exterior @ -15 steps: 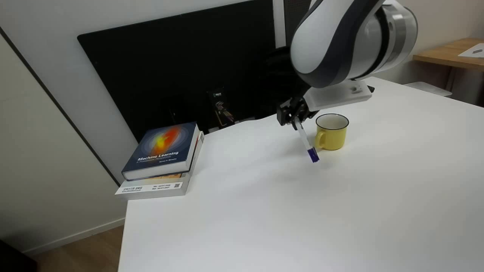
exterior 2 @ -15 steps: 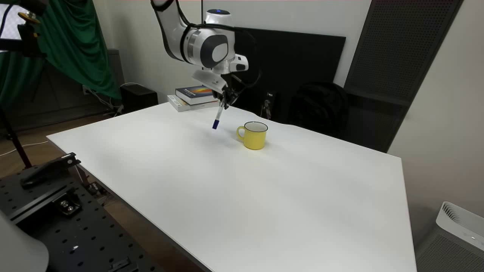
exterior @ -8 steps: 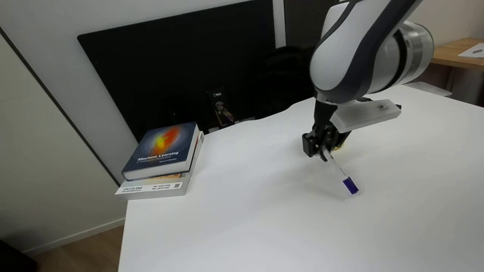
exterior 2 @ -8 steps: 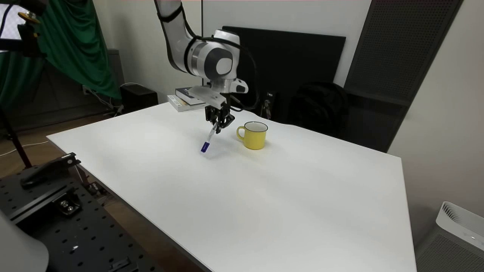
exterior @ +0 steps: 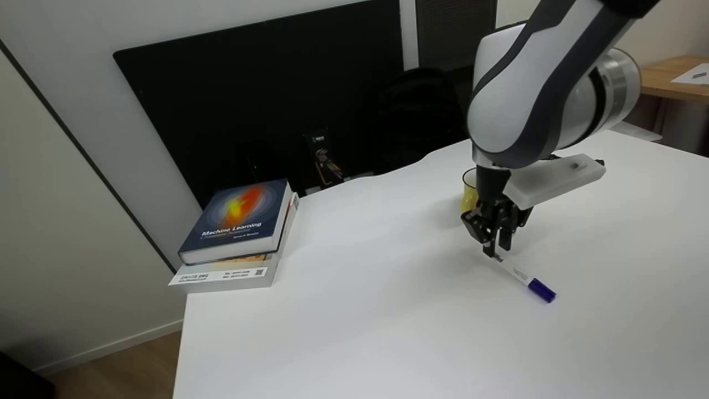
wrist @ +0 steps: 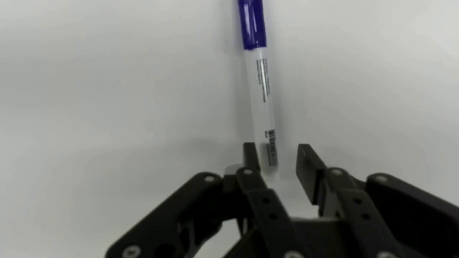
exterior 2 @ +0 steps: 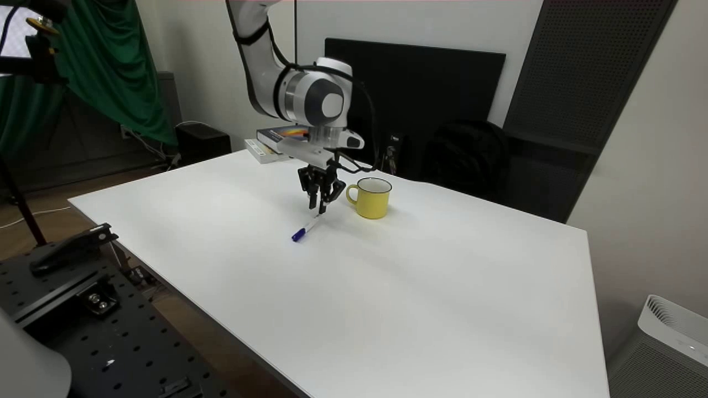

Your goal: Take the pen out of the cup, put it on the table then put it back in the cup

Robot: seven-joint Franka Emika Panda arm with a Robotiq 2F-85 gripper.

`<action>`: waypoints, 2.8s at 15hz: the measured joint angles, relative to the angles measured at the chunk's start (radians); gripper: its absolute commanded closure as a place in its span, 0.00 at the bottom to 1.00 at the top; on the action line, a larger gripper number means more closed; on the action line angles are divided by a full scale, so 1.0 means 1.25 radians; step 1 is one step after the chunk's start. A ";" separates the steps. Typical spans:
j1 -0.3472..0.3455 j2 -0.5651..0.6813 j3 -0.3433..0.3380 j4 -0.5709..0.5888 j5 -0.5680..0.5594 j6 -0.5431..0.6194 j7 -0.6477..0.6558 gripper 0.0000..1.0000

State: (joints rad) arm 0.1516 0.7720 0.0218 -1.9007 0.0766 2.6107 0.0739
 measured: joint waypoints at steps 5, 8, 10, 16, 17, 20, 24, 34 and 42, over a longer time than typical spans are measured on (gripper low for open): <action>0.000 -0.001 -0.004 0.000 -0.001 0.000 0.000 0.01; 0.017 -0.004 -0.028 -0.017 -0.018 0.093 0.025 0.00; 0.046 -0.005 -0.061 -0.043 -0.030 0.183 0.059 0.00; 0.142 -0.005 -0.163 -0.104 -0.029 0.305 0.146 0.00; 0.152 -0.005 -0.172 -0.109 -0.029 0.307 0.153 0.00; 0.169 -0.005 -0.190 -0.117 -0.027 0.307 0.171 0.00; 0.169 -0.003 -0.190 -0.121 -0.026 0.303 0.177 0.00; 0.129 0.010 -0.133 -0.122 -0.026 0.283 0.169 0.00; 0.087 0.016 -0.096 -0.122 -0.026 0.270 0.143 0.04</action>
State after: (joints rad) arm 0.2602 0.7919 -0.0984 -2.0535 0.0434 2.9480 0.2525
